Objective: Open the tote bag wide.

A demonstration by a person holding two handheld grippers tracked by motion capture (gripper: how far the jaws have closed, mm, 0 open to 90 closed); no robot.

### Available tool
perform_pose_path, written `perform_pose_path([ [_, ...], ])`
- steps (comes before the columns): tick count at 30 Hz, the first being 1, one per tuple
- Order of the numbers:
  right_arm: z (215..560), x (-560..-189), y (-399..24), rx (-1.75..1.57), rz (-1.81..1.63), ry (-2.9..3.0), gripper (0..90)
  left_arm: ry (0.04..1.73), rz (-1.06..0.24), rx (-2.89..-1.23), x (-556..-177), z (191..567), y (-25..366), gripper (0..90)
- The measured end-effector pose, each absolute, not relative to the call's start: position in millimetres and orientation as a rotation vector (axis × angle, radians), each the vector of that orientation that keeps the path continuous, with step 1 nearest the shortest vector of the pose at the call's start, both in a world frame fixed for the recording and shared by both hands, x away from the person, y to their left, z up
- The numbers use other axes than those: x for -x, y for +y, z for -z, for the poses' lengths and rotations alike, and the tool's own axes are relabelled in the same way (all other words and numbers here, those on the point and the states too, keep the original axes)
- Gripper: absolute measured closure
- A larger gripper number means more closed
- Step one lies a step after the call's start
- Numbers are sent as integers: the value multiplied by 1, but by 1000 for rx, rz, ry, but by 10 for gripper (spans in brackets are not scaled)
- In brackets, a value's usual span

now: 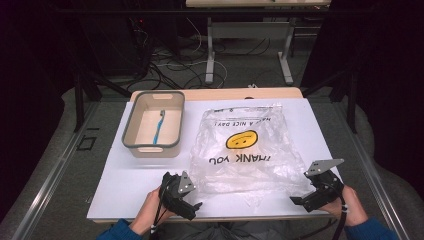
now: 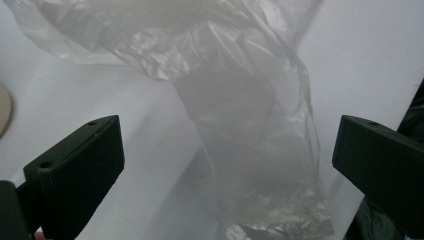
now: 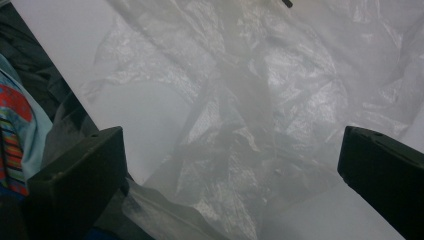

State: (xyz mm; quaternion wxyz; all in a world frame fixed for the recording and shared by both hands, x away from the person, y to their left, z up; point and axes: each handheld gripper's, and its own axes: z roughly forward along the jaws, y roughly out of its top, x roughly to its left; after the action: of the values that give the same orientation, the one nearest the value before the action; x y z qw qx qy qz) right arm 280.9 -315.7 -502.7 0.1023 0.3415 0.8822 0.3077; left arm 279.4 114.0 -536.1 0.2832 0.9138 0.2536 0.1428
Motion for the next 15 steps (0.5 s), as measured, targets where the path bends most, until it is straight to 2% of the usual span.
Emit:
perform_pose_path([
  [10, 521, -290, -320, -1078, -804, 2612, 0, 666, -356, -2522, -285, 549, 109, 0],
  [15, 532, -306, -319, -1108, -772, 2647, 0, 683, -386, -2493, -294, 552, 107, 0],
])
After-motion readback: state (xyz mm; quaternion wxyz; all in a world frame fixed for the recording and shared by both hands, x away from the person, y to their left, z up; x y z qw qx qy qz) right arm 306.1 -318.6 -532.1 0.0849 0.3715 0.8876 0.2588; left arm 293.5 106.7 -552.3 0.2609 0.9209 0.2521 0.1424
